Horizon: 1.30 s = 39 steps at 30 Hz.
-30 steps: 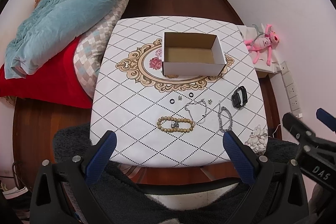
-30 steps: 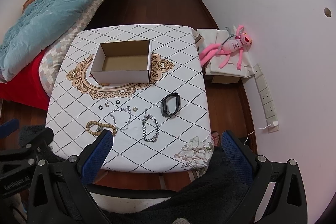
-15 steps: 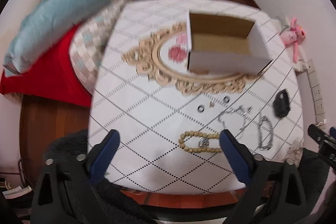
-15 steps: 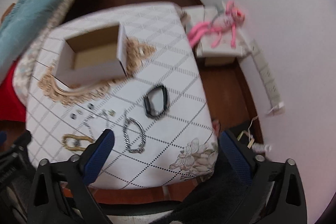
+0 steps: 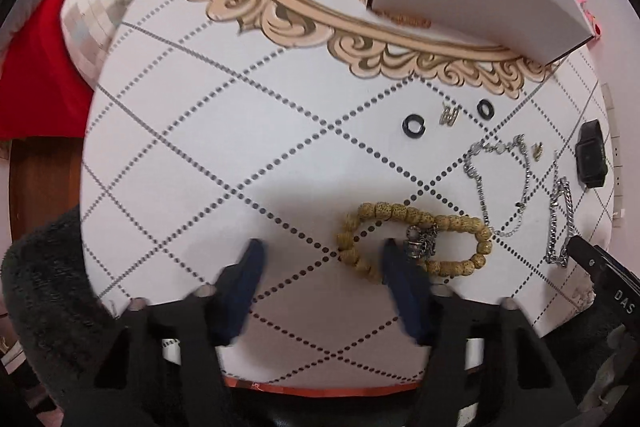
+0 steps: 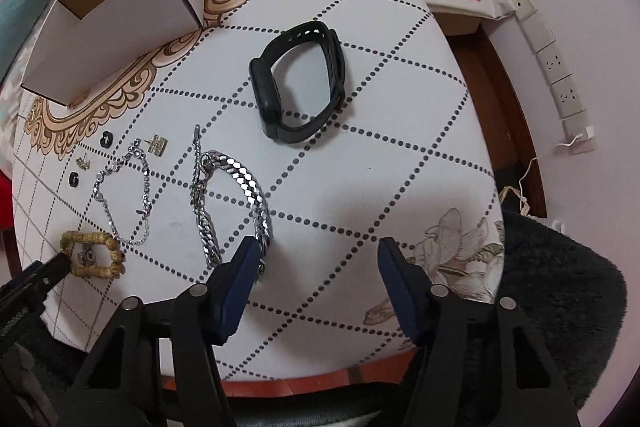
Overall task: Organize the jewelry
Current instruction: 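Grasp the wooden bead bracelet with the left tool while the right tool grasps the silver chain bracelet, then carry both bracelets into the cardboard box and open both tools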
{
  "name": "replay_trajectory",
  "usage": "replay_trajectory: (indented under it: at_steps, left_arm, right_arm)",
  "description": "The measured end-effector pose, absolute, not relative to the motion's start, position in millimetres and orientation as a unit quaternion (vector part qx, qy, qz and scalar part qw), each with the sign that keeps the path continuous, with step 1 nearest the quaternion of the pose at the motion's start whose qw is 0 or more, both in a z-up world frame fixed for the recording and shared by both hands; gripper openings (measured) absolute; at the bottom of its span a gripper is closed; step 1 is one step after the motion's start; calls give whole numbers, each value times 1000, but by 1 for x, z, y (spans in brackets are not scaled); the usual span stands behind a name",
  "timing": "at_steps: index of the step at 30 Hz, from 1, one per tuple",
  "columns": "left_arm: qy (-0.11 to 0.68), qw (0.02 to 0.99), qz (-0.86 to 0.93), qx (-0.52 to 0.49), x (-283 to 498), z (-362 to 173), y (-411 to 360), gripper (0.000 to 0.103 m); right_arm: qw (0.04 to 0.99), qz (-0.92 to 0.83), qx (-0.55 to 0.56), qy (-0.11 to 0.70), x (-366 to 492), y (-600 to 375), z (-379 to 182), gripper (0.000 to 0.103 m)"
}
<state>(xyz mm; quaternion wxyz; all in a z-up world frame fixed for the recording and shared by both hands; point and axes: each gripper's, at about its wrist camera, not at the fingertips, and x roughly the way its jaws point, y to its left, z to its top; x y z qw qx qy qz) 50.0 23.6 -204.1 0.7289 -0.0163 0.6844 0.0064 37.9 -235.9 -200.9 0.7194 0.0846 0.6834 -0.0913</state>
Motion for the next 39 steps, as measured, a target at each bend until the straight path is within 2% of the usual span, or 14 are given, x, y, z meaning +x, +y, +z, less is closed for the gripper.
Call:
replay_trajectory:
  at_steps: [2,4,5,6,8,9,10,21,34,39]
  left_arm:
    - [678,735,2,-10,50,-203,20,41]
    - [671,741,-1,-2,51,-200,15,25]
    - [669,743,-6,2,51,-199,13,13]
    - [669,743,-11,3,51,-198,11,7]
    - [668,744,-12,6,50,-197,8,7]
    - [666,746,-13,8,49,-196,6,7]
    - [663,749,-13,10,48,-194,5,7]
    - [630,776,-35,-1,42,-128,-7,6]
    - [572,817,-75,-11,71,-82,-13,6]
    - [552,828,-93,-29,92,-52,-16,6]
  right_arm:
    - [721,-84,90,682,40,-235,-202,55]
    - [721,-75,93,682,41,-230,-204,48]
    - [724,-77,90,679,41,-228,-204,47]
    - [726,-78,87,678,41,-225,-203,45]
    - [734,-77,83,670,40,-221,-201,38]
    - [737,-74,84,667,39,-217,-199,21]
    - [737,-67,91,667,39,-216,-198,8]
    - [748,-21,186,636,36,-232,-173,6]
    - [776,53,191,599,59,-219,-114,5]
    - [793,86,189,573,83,-210,-74,4]
